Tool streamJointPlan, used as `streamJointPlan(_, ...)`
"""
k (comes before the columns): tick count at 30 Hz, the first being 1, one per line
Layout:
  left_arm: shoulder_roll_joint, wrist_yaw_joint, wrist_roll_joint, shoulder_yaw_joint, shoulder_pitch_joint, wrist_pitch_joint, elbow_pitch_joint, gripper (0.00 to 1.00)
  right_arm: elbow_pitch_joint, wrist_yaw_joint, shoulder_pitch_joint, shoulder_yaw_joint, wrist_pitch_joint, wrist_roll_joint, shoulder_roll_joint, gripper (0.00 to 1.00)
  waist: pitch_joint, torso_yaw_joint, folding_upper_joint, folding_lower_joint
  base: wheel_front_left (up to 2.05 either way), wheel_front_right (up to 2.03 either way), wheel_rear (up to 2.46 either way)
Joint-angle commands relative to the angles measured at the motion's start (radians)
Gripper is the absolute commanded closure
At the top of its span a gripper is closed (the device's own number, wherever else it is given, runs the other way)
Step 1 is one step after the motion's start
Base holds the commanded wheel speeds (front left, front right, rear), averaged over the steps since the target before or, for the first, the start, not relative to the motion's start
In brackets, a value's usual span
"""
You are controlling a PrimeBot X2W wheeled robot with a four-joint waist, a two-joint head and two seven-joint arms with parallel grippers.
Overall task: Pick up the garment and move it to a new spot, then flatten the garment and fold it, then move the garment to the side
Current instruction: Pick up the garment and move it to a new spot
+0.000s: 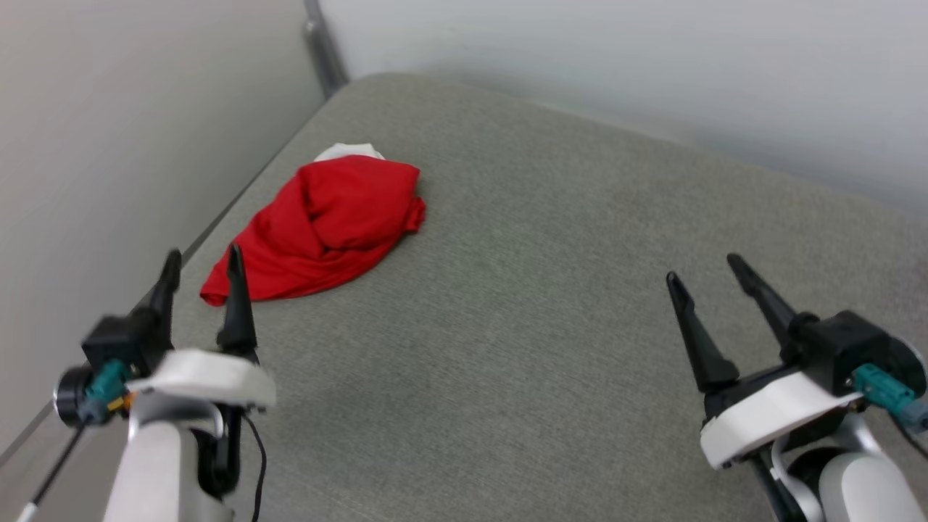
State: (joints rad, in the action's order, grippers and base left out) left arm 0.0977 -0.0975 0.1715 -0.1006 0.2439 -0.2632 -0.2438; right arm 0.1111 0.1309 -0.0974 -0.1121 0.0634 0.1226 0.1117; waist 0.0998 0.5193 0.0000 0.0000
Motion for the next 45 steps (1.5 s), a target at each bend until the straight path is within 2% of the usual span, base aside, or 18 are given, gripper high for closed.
streamJointPlan(1, 0.007, -0.007, 0.018, -0.001, 0.063, 0.002, -0.022, 0.00, 0.022, -0.001, -0.030, 0.002, 0.012, -0.007, 0.018, 0.00, 0.071, -0.058, 0.0000, 0.0000, 0.00, 0.00, 0.00)
streamJointPlan(6, 0.073, -0.021, 0.105, -0.038, 0.248, 0.062, -0.106, 0.00, 0.070, 0.000, -0.085, 0.006, 0.037, -0.009, 0.049, 0.00, 0.182, -0.139, 0.0000, 0.0000, 0.00, 0.00, 0.00)
streamJointPlan(10, 0.152, -0.030, 0.173, -0.044, 0.356, 0.145, -0.211, 0.00, 0.089, 0.000, -0.127, 0.013, 0.034, -0.001, 0.062, 0.00, 0.263, -0.202, 0.0000, 0.0000, 0.00, 0.00, 0.00)
streamJointPlan(15, 0.265, -0.033, 0.249, -0.012, 0.459, 0.313, -0.350, 0.00, 0.087, 0.000, -0.174, 0.017, 0.016, 0.008, 0.061, 0.00, 0.349, -0.266, 0.0000, 0.0000, 0.00, 0.00, 0.00)
streamJointPlan(19, 0.351, -0.032, 0.314, 0.007, 0.510, 0.499, -0.450, 0.00, 0.072, 0.000, -0.195, 0.019, -0.001, 0.016, 0.054, 0.00, 0.398, -0.298, 0.0000, 0.0000, 0.00, 0.00, 0.00)
streamJointPlan(20, 0.351, -0.032, 0.314, 0.007, 0.510, 0.499, -0.450, 0.00, 0.072, 0.000, -0.195, 0.019, -0.001, 0.016, 0.054, 0.00, 0.398, -0.298, 0.0000, 0.0000, 0.00, 0.00, 0.00)
streamJointPlan(24, 0.409, -0.031, 0.348, 0.000, 0.533, 0.651, -0.532, 0.00, 0.052, 0.000, -0.207, 0.012, -0.017, 0.027, 0.044, 0.00, 0.430, -0.323, 0.0000, 0.0000, 0.00, 0.00, 0.00)
streamJointPlan(27, 0.437, -0.014, 0.354, -0.001, 0.532, 0.730, -0.569, 0.00, 0.036, 0.000, -0.218, 0.007, -0.032, 0.032, 0.041, 0.00, 0.442, -0.336, 0.0000, 0.0000, 0.00, 0.00, 0.00)
streamJointPlan(33, 0.415, 0.033, 0.374, -0.002, 0.503, 0.821, -0.606, 0.02, 0.014, 0.000, -0.227, 0.014, -0.051, 0.034, 0.038, 0.00, 0.443, -0.346, 0.0000, 0.0000, 0.00, 0.00, 0.00)
streamJointPlan(35, 0.405, 0.038, 0.382, -0.005, 0.492, 0.821, -0.599, 0.89, 0.009, 0.000, -0.230, 0.020, -0.057, 0.029, 0.037, 0.00, 0.435, -0.348, 0.0000, 0.0000, 0.00, 0.00, 0.00)
streamJointPlan(36, 0.403, 0.045, 0.381, -0.006, 0.489, 0.815, -0.595, 1.00, 0.006, 0.000, -0.229, 0.021, -0.055, 0.030, 0.035, 0.00, 0.428, -0.349, 0.0000, 0.0000, 0.00, 0.00, 0.00)
streamJointPlan(40, 0.403, 0.054, 0.373, -0.006, 0.479, 0.764, -0.566, 1.00, -0.004, 0.000, -0.210, 0.027, -0.059, 0.027, 0.033, 0.00, 0.378, -0.348, 0.0000, 0.0000, 0.00, 0.00, 0.00)
streamJointPlan(45, 0.422, 0.068, 0.338, -0.006, 0.481, 0.626, -0.505, 1.00, -0.013, 0.000, -0.172, 0.045, -0.059, 0.028, 0.019, 0.00, 0.289, -0.337, 0.0000, 0.0000, 0.00, 0.00, 0.00)
